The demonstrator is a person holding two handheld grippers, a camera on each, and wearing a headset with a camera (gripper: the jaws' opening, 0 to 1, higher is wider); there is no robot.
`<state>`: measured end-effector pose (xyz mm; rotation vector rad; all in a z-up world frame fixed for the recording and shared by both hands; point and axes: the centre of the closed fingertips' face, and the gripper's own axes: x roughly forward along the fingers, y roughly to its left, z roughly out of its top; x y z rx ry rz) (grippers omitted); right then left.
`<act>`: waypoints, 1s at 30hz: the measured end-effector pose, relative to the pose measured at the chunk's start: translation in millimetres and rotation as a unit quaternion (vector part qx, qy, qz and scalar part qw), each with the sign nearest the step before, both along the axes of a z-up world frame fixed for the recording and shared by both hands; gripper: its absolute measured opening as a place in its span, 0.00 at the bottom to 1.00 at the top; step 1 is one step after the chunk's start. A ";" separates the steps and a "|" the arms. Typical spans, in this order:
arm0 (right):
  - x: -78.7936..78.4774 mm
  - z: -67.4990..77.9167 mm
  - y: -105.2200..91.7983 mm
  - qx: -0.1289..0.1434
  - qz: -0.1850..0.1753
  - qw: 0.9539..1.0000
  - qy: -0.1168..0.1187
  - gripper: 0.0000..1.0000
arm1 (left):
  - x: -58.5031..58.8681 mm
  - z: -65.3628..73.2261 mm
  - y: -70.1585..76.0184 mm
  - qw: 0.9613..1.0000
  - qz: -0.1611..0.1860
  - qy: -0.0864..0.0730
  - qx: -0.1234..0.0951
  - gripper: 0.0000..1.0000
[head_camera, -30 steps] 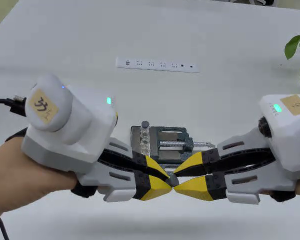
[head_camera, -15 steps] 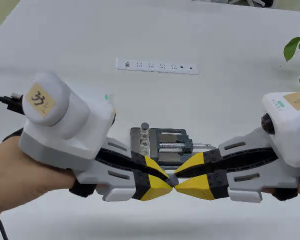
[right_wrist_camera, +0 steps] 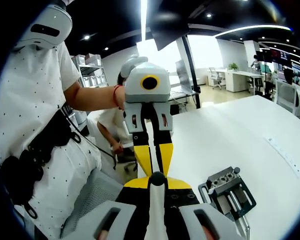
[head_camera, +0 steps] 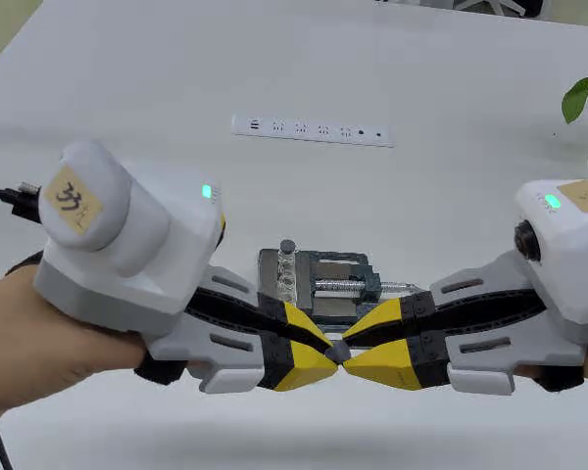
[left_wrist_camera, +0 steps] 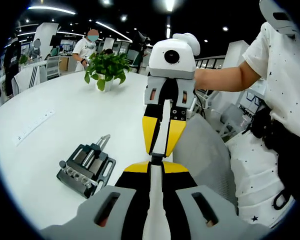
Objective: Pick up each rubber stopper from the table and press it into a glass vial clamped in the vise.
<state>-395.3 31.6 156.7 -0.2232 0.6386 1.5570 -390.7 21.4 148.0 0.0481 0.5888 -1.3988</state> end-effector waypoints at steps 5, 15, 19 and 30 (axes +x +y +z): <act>-0.7 -1.9 0.7 -0.009 0.006 1.000 -0.003 0.03 | -1.2 -1.2 0.9 1.000 0.006 -0.006 -0.007 0.04; 7.5 -2.1 2.9 -0.024 0.012 1.000 -0.008 0.04 | 1.4 -0.5 8.1 0.999 0.031 -0.013 -0.032 0.12; 18.2 0.7 2.9 -0.028 0.004 1.000 -0.013 0.04 | 9.2 -4.3 22.4 0.997 0.062 -0.016 -0.035 0.16; 65.1 -1.3 7.2 -0.066 -0.016 0.997 -0.038 0.04 | 24.2 -21.1 62.6 0.988 0.142 -0.042 -0.031 0.32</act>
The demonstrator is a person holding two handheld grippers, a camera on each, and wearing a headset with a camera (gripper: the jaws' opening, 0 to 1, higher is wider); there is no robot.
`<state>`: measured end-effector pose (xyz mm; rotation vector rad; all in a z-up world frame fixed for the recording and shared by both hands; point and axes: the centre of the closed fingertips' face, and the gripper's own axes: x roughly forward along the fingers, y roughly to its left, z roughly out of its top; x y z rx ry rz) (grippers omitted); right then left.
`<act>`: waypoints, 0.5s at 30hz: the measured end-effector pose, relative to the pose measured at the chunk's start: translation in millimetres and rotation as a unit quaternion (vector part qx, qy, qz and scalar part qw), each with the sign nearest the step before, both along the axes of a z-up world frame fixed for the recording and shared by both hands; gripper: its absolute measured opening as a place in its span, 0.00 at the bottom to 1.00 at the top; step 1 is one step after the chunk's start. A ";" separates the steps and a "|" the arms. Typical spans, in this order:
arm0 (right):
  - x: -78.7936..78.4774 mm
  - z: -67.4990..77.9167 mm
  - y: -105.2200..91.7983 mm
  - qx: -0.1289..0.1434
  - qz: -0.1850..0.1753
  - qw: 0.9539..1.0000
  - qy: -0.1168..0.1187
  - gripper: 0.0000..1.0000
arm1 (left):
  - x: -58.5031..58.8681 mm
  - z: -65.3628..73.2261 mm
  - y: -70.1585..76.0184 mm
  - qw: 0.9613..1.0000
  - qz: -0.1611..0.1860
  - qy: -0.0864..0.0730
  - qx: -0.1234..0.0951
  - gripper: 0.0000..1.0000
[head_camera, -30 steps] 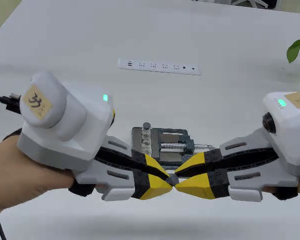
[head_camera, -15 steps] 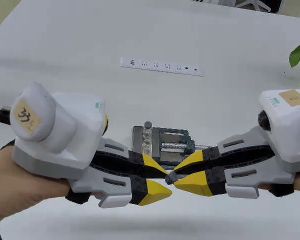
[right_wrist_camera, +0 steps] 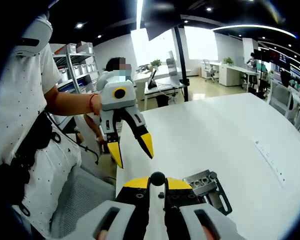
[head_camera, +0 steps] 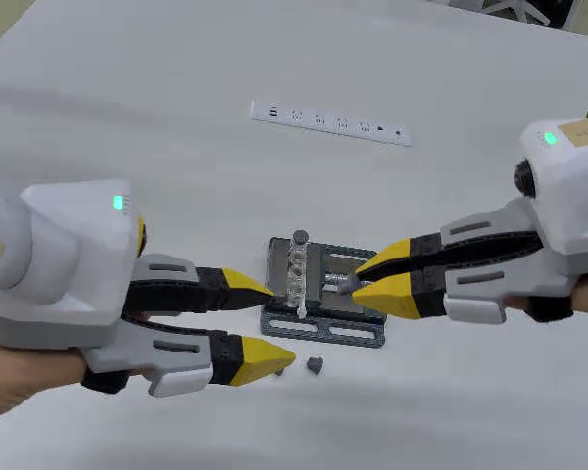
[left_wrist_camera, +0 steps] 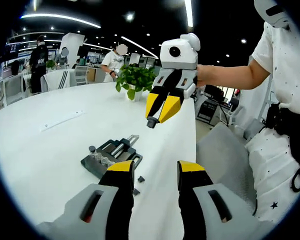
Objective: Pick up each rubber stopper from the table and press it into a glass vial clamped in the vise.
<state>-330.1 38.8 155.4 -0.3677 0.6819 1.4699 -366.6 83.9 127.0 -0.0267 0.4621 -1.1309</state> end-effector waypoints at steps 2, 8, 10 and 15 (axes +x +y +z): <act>6.8 -1.9 4.5 -0.012 0.001 1.000 -0.004 0.04 | 1.7 -2.9 6.5 1.000 0.011 -0.004 0.002 0.37; 30.7 -14.6 13.7 -0.055 0.005 0.998 -0.015 0.04 | 9.8 -7.6 23.7 0.999 0.047 -0.022 -0.006 0.52; 37.6 -19.0 16.3 -0.065 0.003 0.998 -0.015 0.05 | 10.7 -10.1 26.5 0.998 0.051 -0.024 -0.006 0.58; 56.6 -35.4 21.4 -0.102 0.006 0.995 -0.019 0.05 | 12.5 -20.0 31.9 0.998 0.056 -0.035 0.006 0.68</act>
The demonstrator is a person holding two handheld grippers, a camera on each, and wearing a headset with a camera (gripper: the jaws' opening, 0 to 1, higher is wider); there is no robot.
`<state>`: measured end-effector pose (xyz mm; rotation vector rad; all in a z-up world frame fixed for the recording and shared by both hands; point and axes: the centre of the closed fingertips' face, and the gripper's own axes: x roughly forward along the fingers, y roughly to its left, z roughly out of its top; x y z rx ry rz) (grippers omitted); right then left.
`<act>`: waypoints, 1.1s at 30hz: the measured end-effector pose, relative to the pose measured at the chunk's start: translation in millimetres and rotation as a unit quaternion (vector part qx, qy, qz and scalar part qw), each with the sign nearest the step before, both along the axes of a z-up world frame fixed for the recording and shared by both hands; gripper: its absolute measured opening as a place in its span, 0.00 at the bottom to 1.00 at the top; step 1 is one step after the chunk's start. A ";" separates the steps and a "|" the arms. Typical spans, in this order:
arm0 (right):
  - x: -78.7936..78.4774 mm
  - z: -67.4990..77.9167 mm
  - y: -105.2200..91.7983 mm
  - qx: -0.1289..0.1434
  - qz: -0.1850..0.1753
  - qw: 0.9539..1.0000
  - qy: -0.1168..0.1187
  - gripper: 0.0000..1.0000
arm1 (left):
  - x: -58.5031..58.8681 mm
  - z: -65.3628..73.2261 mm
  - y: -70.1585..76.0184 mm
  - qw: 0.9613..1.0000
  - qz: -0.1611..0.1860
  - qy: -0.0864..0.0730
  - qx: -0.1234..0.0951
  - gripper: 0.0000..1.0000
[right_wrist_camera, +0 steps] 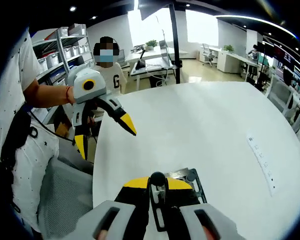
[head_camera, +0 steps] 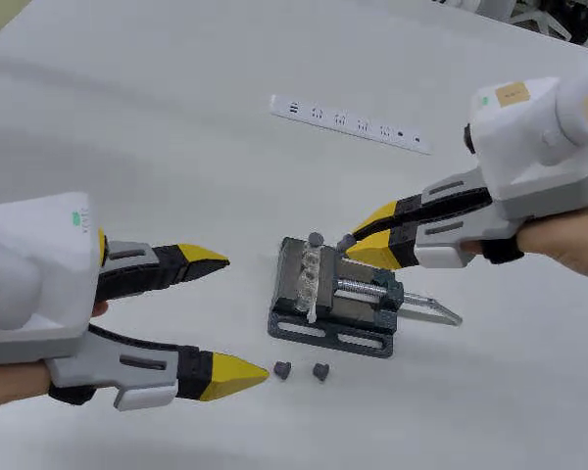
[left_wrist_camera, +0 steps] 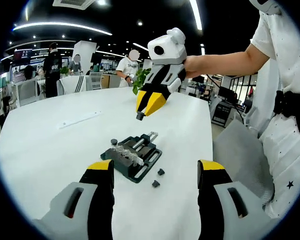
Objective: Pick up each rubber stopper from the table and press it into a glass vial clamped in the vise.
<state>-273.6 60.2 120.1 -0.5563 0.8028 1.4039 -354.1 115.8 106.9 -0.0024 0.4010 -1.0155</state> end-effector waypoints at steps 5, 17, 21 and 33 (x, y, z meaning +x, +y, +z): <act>14.6 -19.5 4.4 -0.046 0.010 0.999 -0.011 0.05 | -1.3 -10.3 1.9 1.000 0.000 -0.002 0.008 0.78; 28.5 -66.6 8.9 -0.121 0.038 0.992 -0.014 0.05 | 3.0 -20.7 8.5 1.000 0.001 -0.003 0.010 0.84; 29.7 -75.6 6.8 -0.136 0.044 0.990 -0.015 0.05 | 3.7 -22.6 8.9 1.000 0.003 -0.004 0.009 0.84; 35.3 -85.2 7.9 -0.151 0.043 0.988 -0.010 0.05 | -0.8 -28.6 9.8 1.000 0.004 0.002 0.003 0.83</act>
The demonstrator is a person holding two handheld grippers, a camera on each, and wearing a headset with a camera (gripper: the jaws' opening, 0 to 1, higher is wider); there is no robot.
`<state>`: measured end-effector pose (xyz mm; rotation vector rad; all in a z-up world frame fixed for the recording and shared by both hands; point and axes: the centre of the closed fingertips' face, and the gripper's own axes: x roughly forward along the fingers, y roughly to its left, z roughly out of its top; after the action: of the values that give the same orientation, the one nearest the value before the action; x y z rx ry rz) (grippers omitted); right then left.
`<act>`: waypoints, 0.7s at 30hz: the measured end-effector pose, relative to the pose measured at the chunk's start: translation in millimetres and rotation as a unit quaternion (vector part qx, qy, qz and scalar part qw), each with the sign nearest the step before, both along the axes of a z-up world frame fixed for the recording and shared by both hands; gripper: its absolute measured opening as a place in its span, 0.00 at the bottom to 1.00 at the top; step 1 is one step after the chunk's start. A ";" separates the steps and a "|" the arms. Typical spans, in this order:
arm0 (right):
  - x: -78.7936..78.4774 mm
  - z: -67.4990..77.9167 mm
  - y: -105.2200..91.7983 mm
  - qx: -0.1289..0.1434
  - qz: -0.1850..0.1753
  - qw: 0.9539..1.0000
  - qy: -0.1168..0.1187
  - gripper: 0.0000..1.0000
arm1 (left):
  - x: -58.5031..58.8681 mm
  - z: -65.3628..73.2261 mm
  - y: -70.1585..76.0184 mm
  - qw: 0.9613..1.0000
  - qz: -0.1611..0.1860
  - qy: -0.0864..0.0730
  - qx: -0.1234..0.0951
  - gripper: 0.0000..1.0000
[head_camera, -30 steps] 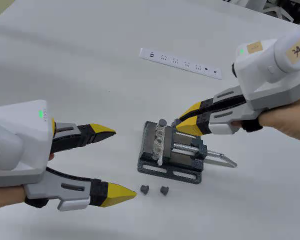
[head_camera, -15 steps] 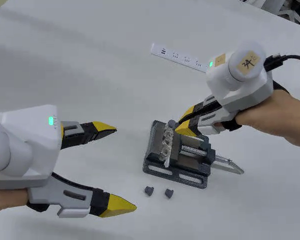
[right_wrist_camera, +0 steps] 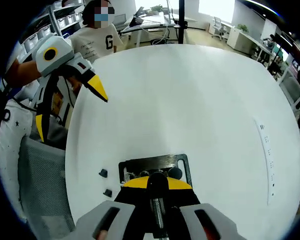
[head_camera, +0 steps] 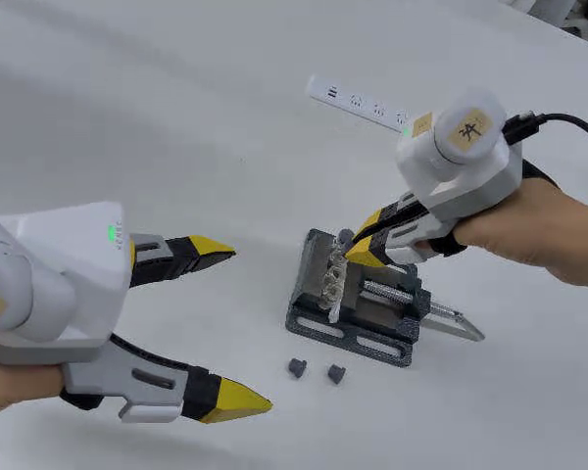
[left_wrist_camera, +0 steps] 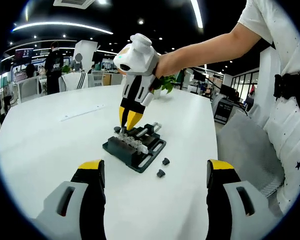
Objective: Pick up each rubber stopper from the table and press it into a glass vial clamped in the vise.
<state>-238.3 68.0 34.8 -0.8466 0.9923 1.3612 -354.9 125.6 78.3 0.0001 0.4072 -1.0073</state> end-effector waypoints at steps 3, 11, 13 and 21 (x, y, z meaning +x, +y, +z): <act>0.6 -1.2 0.1 -0.003 0.001 1.000 0.000 0.05 | -0.6 0.4 0.0 1.000 0.001 0.000 -0.004 0.83; 0.2 -2.1 0.9 -0.016 0.009 1.000 -0.005 0.05 | -2.5 -0.6 0.0 1.000 0.001 0.001 -0.008 0.83; -0.7 -2.7 0.3 -0.019 0.012 1.000 -0.005 0.05 | -2.5 -0.3 0.4 1.000 0.002 0.002 -0.010 0.82; -0.6 -4.2 0.1 -0.023 0.017 1.000 -0.007 0.05 | -2.9 -1.4 -0.4 1.000 0.000 0.002 -0.009 0.82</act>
<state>-238.9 68.1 30.7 -0.9101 1.0051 1.3635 -357.8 125.1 76.9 -0.0189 0.4020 -1.0107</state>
